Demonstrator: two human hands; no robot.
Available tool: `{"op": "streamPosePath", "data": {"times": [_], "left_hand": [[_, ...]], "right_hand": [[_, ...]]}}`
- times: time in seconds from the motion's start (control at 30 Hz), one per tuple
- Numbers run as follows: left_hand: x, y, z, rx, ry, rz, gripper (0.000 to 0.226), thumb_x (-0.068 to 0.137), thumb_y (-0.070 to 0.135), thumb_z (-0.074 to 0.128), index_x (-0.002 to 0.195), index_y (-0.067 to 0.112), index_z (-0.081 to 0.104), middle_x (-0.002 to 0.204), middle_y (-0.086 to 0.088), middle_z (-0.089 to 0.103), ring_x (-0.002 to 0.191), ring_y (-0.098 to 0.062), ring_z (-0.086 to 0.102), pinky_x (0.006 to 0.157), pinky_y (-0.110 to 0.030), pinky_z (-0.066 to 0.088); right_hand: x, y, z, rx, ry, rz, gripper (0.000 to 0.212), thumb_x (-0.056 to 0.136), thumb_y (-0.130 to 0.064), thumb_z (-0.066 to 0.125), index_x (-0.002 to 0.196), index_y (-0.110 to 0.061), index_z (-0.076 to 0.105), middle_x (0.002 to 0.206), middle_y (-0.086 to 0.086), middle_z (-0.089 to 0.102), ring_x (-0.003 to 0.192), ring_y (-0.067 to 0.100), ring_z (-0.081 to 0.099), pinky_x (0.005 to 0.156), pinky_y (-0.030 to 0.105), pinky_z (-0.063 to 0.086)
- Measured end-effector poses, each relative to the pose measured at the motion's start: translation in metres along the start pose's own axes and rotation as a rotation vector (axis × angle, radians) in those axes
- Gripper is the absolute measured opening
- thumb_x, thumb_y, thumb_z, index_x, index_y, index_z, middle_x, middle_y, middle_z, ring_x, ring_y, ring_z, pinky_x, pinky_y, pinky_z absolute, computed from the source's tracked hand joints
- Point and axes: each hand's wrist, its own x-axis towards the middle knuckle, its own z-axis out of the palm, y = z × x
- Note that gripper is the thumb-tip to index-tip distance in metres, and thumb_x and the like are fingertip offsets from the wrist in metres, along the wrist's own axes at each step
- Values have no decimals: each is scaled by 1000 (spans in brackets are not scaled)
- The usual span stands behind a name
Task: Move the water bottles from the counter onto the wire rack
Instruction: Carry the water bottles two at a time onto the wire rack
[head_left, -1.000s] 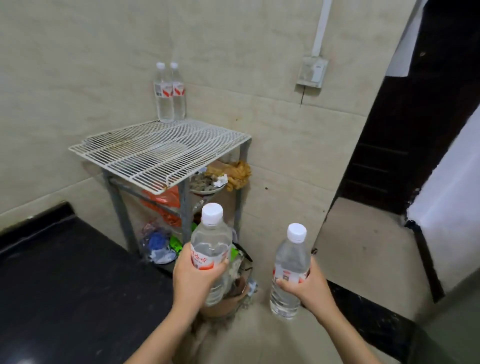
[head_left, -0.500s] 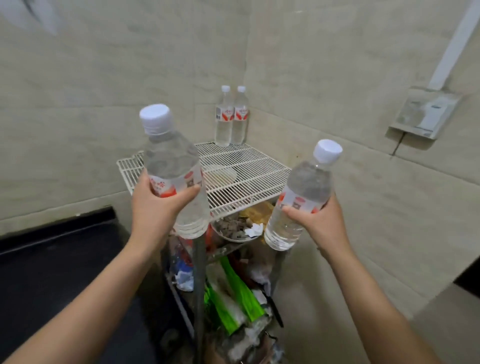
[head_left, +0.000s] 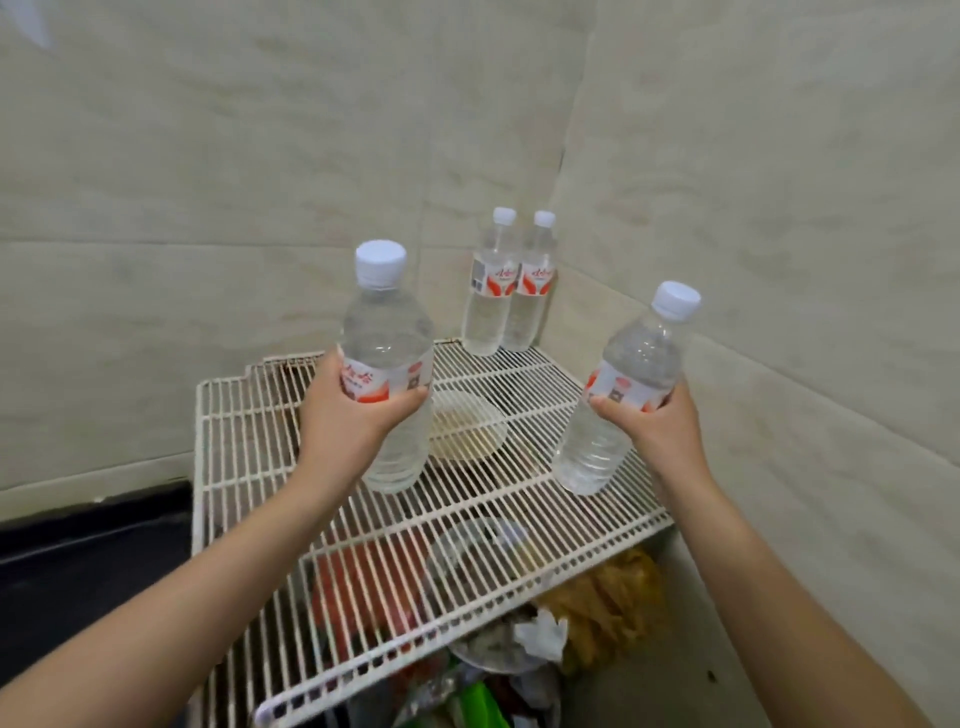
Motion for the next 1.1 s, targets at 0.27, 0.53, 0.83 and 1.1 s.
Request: {"op": "streamPosePath", "data": {"times": [0.27, 0.53, 0.83, 1.1], "left_hand": [[33, -20, 67, 68, 105, -43, 51, 62, 20, 79, 105, 17, 51, 102, -2, 63, 90, -17, 62, 72, -26, 49], [46, -19, 119, 149, 390, -99, 48, 62, 24, 78, 100, 20, 49, 99, -4, 62, 86, -20, 62, 75, -36, 55], [37, -27, 142, 306, 618, -141, 77, 41, 70, 58, 102, 26, 42, 104, -4, 56, 95, -25, 57, 86, -49, 51], [31, -32, 122, 280, 282, -106, 76, 62, 34, 78, 123, 20, 34, 125, -9, 50, 113, -25, 53, 98, -48, 46]], "right_hand": [[88, 26, 19, 77, -259, 7, 62, 65, -4, 77, 119, -10, 49, 105, 3, 64, 90, 10, 63, 66, 18, 51], [151, 41, 27, 150, -891, -2, 45, 50, -3, 77, 90, -18, 63, 72, -10, 74, 72, 2, 69, 65, 17, 53], [146, 60, 32, 294, -963, -7, 67, 59, -2, 78, 118, -15, 49, 94, -5, 68, 83, 3, 68, 81, 28, 56], [95, 51, 41, -19, -245, -292, 114, 57, -27, 85, 144, -22, 12, 131, 6, 39, 121, 23, 44, 97, 38, 45]]}}
